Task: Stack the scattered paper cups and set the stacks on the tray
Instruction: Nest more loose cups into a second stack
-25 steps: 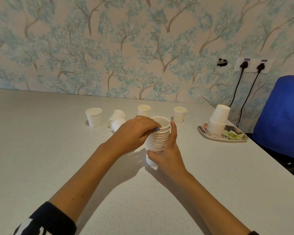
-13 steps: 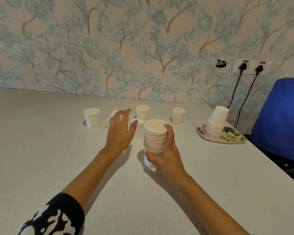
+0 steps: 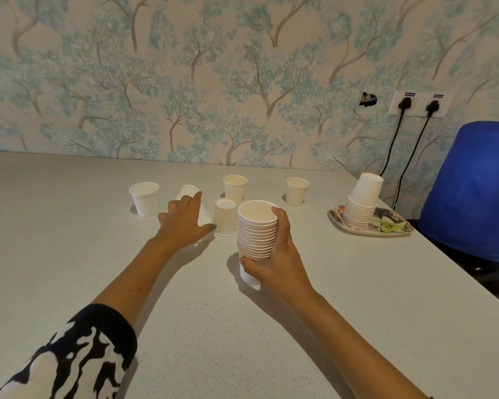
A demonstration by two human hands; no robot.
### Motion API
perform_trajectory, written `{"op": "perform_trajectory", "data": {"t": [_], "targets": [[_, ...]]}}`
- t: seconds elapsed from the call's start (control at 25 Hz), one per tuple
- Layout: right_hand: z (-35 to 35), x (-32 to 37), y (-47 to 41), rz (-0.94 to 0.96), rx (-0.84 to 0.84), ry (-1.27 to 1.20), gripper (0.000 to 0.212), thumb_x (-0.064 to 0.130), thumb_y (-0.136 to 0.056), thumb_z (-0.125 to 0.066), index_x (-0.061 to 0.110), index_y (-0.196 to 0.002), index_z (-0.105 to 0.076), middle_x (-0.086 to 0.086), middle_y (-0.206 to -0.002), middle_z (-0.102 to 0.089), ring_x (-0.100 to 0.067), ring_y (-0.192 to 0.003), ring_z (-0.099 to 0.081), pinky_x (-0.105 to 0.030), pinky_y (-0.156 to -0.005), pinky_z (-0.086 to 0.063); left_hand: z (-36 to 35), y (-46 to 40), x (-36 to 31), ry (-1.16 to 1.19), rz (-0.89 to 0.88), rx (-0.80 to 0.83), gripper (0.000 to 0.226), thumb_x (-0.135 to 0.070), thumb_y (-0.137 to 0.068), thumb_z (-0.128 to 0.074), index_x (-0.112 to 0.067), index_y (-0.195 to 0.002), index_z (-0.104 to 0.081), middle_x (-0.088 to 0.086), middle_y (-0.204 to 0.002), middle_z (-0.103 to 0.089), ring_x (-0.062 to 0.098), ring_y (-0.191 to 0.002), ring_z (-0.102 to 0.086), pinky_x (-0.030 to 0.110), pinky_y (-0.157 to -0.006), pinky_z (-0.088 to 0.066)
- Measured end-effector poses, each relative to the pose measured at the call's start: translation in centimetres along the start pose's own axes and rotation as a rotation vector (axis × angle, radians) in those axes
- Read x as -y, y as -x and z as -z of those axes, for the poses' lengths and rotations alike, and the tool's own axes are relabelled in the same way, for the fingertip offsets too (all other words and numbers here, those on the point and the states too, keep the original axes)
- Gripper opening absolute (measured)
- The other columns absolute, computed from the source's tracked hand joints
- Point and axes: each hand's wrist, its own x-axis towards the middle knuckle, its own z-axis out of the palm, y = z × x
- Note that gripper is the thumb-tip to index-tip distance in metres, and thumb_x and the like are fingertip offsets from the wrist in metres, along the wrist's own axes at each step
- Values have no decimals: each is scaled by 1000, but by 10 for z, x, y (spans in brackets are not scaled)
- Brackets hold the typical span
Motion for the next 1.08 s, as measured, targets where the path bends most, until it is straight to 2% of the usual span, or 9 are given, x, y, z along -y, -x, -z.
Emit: {"op": "perform_trajectory", "data": {"t": [0.12, 0.24, 0.32, 0.4, 0.52, 0.64, 0.88, 1.0, 1.08], "targets": [[0, -1, 1, -6, 2, -21, 109, 43, -70, -78, 54, -133, 10, 10, -151, -22, -6, -123, -35, -19, -89, -39, 18, 4, -8, 273, -17, -144, 89, -52, -80, -66, -14, -148, -23, 13, -146, -30, 35, -128, -37, 49, -105, -35], [0, 1, 1, -11, 0, -51, 109, 40, -69, -79, 56, -132, 8, 10, -149, -25, -7, -122, -39, -19, -87, -43, 55, 5, -31, 669, -24, -290, 92, -52, -73, -73, -20, -145, -25, 7, -139, -30, 17, -114, -42, 29, -97, -40], [-1, 1, 1, -3, -12, -64, 108, 38, -69, -80, 58, -130, 7, 9, -147, -28, -11, -122, -43, -22, -87, -46, 81, 11, -49, 826, -164, -265, 85, -53, -68, -76, -30, -137, -32, -3, -131, -32, 10, -108, -44, 10, -81, -45], [-1, 2, 2, 4, -24, -63, 107, 36, -69, -80, 59, -130, 5, 8, -145, -31, -12, -119, -46, -19, -83, -47, 100, 21, -64, 869, -312, -139, 83, -55, -63, -77, -38, -130, -33, -9, -130, -34, 9, -109, -47, 9, -74, -46], [-2, -1, 1, -9, -26, -51, 107, 38, -69, -79, 58, -131, 6, 7, -142, -33, -7, -110, -46, -4, -70, -40, 114, 34, -78, 737, -437, -1, 89, -61, -57, -76, -41, -129, -30, -11, -134, -36, 8, -111, -48, 14, -81, -44], [-5, -5, 0, -19, -31, -11, 109, 40, -70, -79, 57, -132, 9, 7, -143, -31, -2, -104, -41, 5, -56, -35, 114, 40, -85, 500, -505, 19, 81, -56, -68, -73, -30, -133, -32, -11, -128, -37, 11, -110, -42, 25, -89, -44], [-10, -11, 2, -53, -35, -27, 120, 42, -67, -80, 53, -137, 18, 10, -147, -26, -1, -107, -39, 0, -72, -32, 110, 50, -92, 294, -655, -15, 43, -38, -96, -42, -16, -133, -46, 5, -121, -52, 17, -104, -46, 29, -89, -43], [-13, -12, 1, -107, -63, -40, 124, 42, -65, -81, 53, -137, 20, 4, -144, -35, -3, -98, -43, 3, -62, -32, 106, 54, -98, 218, -688, -61, 39, -40, -99, -33, -21, -126, -52, -2, -115, -58, 19, -102, -52, 30, -81, -40], [-15, -12, 1, -128, -79, -35, 126, 43, -63, -82, 53, -137, 20, 3, -142, -38, -3, -95, -43, 5, -53, -31, 103, 53, -99, 127, -694, -71, 40, -41, -100, -31, -25, -130, -51, -4, -122, -61, 18, -104, -54, 31, -84, -34]]}}
